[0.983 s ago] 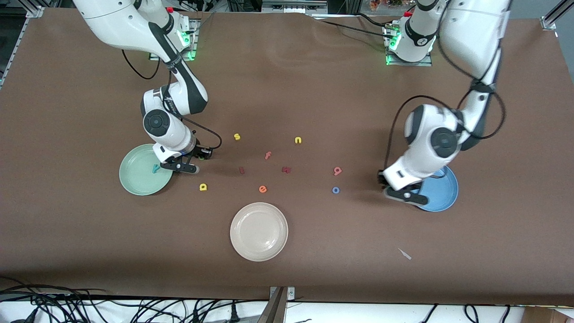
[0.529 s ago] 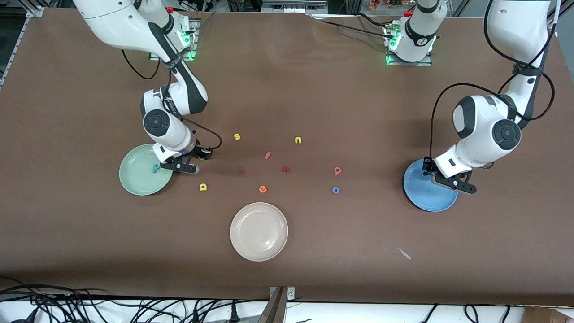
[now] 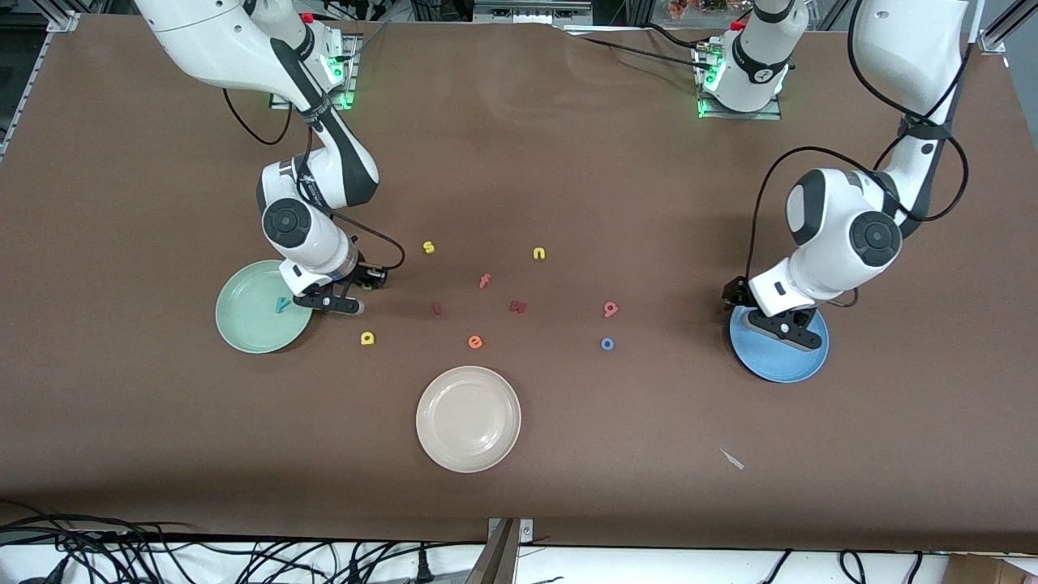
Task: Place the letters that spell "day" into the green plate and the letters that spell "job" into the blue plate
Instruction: 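Place the cyan hook letter in the blue plate with the left gripper, then release the green letter into the green plate with the right gripper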
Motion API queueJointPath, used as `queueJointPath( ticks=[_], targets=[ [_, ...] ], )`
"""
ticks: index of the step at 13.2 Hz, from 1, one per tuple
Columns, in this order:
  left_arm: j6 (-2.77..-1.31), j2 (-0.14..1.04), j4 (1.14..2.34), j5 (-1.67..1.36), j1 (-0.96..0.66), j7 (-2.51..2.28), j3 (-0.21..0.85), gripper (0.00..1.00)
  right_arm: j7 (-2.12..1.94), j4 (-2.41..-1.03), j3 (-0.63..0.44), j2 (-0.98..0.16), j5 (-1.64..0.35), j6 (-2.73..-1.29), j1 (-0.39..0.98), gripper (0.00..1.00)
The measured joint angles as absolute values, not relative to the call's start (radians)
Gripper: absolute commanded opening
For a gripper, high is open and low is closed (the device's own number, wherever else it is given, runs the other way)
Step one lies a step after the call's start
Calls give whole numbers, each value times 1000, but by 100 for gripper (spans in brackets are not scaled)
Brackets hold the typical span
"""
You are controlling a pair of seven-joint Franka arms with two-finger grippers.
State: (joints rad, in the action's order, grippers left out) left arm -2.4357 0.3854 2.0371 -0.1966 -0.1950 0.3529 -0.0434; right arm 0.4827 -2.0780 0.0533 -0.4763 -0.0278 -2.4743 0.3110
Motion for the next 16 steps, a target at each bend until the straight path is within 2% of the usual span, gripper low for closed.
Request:
queueJointPath(
  ticks=[3, 6, 10, 11, 12, 13, 14, 15, 16],
  targets=[
    [-2447, 405, 2023, -321, -355, 235, -39, 91, 445, -1993, 39, -469, -25, -2345, 311, 21],
    [-2511, 462, 1991, -322, -500, 70, -39, 90, 299, -1947, -32, -457, -25, -2263, 310, 21],
    [-2622, 548, 1985, -322, -558, 44, -42, 86, 82, -1938, -125, -455, -25, -2251, 295, 21],
    [-2646, 566, 1983, -323, -565, 44, -43, 86, 35, -1936, -134, -456, -25, -2251, 281, 24],
    [-2658, 578, 1978, -322, -569, 46, -43, 86, -8, -1931, -138, -458, -25, -2251, 259, 52],
    [-2663, 584, 1969, -319, -570, 49, -45, 85, -44, -1923, -139, -465, -25, -2251, 236, 91],
    [-2663, 586, 1960, -312, -571, 52, -46, 83, -63, -1911, -139, -475, -25, -2251, 215, 100],
    [-2663, 586, 1955, -308, -572, 56, -48, 76, -68, -1898, -139, -485, -25, -2251, 205, 100],
    [-2663, 586, 1954, -307, -574, 60, -50, 74, -70, -1888, -138, -492, -26, -2251, 205, 100]
  ],
)
